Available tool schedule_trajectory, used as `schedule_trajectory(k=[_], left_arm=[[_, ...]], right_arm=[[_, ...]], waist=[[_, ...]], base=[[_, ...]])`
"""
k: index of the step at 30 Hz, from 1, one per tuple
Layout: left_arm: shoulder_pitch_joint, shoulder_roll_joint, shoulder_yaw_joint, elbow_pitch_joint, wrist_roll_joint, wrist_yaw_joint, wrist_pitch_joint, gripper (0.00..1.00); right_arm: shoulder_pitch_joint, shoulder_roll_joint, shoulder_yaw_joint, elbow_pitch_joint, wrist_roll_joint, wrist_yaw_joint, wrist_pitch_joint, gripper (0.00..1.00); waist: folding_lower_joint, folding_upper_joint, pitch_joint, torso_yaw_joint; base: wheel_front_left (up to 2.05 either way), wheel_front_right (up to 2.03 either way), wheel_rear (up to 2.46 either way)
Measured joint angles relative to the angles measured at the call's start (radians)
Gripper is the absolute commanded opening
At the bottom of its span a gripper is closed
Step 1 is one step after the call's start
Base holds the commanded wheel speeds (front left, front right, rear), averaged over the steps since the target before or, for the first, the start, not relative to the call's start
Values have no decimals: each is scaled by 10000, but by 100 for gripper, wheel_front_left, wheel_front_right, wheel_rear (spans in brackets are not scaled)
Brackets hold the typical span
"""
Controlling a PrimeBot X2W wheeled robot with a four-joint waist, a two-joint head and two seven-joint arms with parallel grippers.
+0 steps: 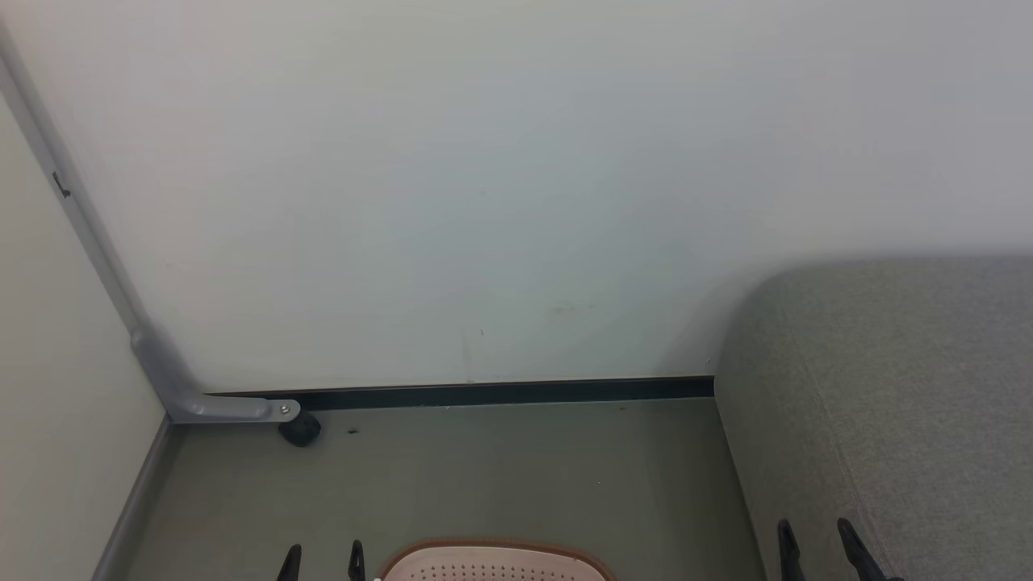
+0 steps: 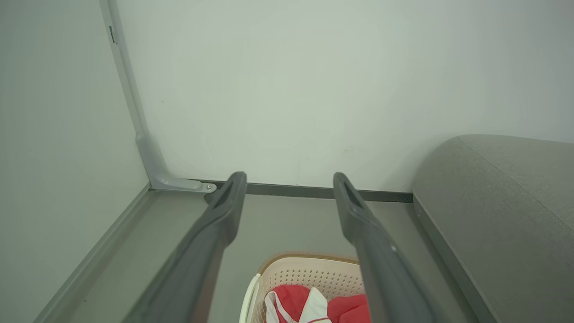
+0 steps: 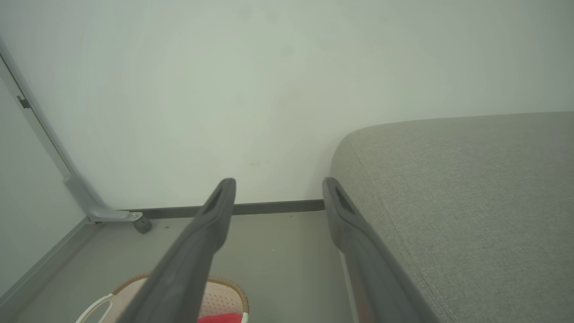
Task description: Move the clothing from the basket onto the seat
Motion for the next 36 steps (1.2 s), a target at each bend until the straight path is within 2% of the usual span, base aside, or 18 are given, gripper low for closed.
schedule_trajectory(k=[8, 36], left_arm=[[-4, 2, -125, 594, -215, -144, 0, 100], [-92, 2, -205, 1001, -232, -232, 0, 100]], right_arm=[[-30, 46, -82, 341, 12, 10, -2, 100], [-108, 157, -184, 585, 19, 12, -2, 100]], waist=[[0, 0, 44, -88], [0, 0, 148, -85]], base=[[0, 0, 0], [0, 0, 0]])
